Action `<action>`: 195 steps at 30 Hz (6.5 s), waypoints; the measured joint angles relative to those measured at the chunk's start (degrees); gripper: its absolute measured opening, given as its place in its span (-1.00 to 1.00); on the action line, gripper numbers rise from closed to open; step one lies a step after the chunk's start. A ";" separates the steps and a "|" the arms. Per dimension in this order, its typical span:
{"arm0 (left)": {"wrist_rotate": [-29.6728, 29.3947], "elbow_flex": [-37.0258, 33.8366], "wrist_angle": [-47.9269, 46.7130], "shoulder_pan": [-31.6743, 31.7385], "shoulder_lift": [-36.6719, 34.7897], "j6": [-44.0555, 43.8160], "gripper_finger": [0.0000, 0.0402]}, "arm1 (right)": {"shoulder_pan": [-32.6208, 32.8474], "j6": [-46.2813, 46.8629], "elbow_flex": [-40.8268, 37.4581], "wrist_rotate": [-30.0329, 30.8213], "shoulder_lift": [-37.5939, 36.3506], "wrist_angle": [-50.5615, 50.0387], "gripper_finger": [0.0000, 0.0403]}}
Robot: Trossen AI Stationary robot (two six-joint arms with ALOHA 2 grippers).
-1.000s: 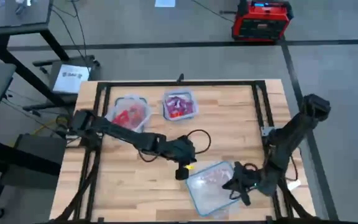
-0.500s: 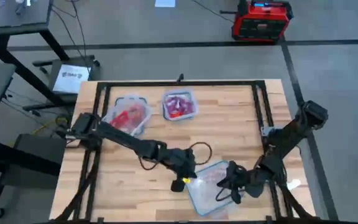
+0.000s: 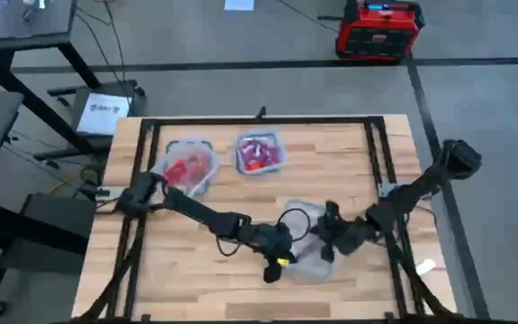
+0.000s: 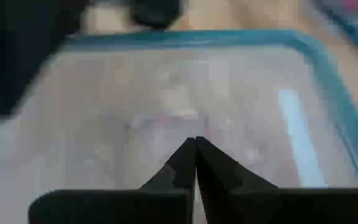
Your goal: Sort candy
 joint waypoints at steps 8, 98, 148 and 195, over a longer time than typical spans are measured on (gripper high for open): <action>-1.58 6.73 -15.98 1.19 -3.01 5.39 -1.00 | 0.63 -2.73 0.12 -1.19 -8.91 -0.83 -1.00; -16.84 -6.99 3.26 2.93 -9.09 2.47 -1.00 | -8.54 11.70 -3.16 0.99 -16.53 -30.98 -1.00; -14.84 -0.83 3.68 7.29 4.88 7.98 -1.00 | -2.20 10.92 -1.28 -7.17 14.11 11.84 -1.00; -28.30 -1.46 -54.24 1.25 -24.94 5.43 -1.00 | -13.75 -1.00 15.53 -5.37 7.50 -32.24 -1.00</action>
